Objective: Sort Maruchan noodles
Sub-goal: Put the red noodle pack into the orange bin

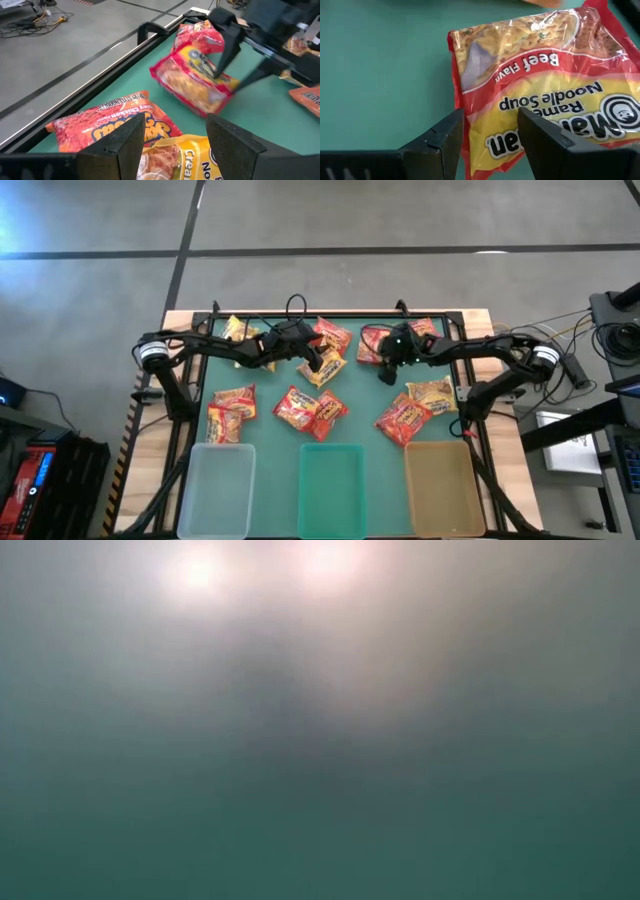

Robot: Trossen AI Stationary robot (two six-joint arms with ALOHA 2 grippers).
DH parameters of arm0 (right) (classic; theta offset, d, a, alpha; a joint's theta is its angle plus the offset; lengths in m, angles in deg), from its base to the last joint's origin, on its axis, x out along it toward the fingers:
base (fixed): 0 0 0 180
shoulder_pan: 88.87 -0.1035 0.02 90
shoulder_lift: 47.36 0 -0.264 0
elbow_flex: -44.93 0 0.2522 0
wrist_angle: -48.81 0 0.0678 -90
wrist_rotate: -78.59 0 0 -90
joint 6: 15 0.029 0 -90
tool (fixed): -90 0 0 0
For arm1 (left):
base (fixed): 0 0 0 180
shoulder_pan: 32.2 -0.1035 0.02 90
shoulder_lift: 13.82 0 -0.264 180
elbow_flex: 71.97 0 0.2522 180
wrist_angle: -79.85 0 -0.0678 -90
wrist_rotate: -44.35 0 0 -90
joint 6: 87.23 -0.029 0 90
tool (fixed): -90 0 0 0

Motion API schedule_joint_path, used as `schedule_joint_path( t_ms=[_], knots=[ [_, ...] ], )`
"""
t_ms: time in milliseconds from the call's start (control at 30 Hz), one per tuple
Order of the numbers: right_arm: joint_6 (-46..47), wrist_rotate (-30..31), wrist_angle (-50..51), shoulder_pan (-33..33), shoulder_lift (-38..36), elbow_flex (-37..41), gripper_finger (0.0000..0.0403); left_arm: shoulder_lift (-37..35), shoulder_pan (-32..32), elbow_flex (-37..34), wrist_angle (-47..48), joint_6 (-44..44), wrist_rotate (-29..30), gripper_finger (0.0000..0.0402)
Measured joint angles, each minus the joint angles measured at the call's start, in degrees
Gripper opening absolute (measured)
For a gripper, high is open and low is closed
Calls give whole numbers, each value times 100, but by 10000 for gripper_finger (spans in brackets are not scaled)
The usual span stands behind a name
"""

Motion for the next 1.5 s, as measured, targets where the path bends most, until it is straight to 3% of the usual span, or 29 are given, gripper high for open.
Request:
schedule_joint_path(
  t_ms=[167, 333, 467, 733, 1000, 1500],
  knots=[
    [-166, -559, -72, -325, -80, 19, 176, 0, 0, -2, 1, -139, -1, 194],
    [307, -551, -98, -437, -209, -24, 176, 82, 13, -2, -81, -150, -21, 194],
    [682, -480, -64, -432, -447, -71, 176, 392, 51, -7, -540, -142, -391, 194],
    [1809, 540, 791, -414, -932, -95, 176, 1091, 210, 366, -1047, -135, -566, 194],
    [3218, 229, 971, -341, -818, -75, 176, 1735, 474, 955, -998, -158, -566, 194],
    [4079, 340, 394, 141, -333, 14, 176, 1928, 508, 1430, -91, -625, -396, 194]
  ],
)
